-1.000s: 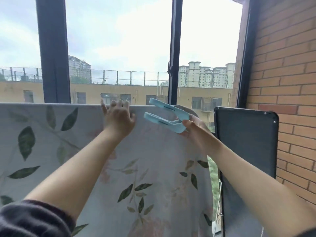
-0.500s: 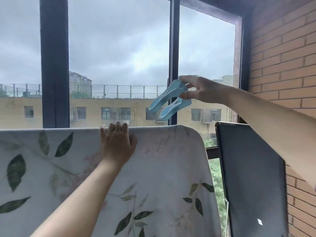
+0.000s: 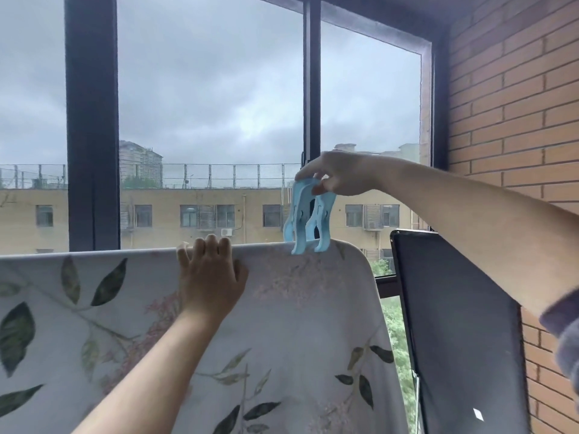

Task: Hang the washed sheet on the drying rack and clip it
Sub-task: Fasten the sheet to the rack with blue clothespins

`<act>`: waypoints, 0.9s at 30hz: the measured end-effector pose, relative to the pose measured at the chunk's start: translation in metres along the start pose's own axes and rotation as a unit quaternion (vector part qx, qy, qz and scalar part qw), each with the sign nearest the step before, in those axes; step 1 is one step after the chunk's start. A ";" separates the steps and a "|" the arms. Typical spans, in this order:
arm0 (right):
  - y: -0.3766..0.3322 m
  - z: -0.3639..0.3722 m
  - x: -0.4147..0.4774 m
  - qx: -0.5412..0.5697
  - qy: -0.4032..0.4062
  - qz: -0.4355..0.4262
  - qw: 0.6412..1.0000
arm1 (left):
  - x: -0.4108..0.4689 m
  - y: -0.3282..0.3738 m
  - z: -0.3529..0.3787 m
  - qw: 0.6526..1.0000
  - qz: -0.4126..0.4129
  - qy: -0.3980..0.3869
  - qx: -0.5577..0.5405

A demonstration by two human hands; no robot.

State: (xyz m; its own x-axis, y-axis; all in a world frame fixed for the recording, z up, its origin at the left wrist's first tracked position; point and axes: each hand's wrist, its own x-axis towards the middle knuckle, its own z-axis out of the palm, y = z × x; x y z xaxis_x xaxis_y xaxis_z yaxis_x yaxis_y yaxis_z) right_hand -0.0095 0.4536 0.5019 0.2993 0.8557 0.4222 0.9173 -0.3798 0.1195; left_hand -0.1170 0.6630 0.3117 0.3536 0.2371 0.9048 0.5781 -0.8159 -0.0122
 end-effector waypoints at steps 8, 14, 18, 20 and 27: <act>-0.006 0.016 0.026 -0.041 -0.098 0.007 0.994 | 0.000 0.001 0.000 1.000 0.000 -0.002 0.010; -0.002 0.008 0.026 0.103 -0.217 0.058 0.969 | 0.000 0.002 0.000 1.000 -0.001 -0.001 0.004; 0.012 0.022 0.022 0.182 -0.192 0.077 0.961 | -0.001 0.005 -0.001 1.000 -0.003 -0.006 0.006; 0.021 0.036 0.016 0.210 -0.142 0.078 0.964 | 0.000 0.006 -0.002 1.000 -0.005 -0.013 0.013; 0.037 0.070 0.004 0.406 0.000 0.064 0.911 | 0.001 0.012 -0.005 0.999 -0.019 -0.031 0.034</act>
State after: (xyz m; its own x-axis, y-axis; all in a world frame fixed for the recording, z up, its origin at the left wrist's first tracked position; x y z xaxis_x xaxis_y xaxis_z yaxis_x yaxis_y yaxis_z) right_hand 0.0438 0.4681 0.4450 0.4167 0.8231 0.3859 0.7667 -0.0901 -0.6356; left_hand -0.1133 0.6509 0.3145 0.3744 0.3005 0.8772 0.6392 -0.7689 -0.0095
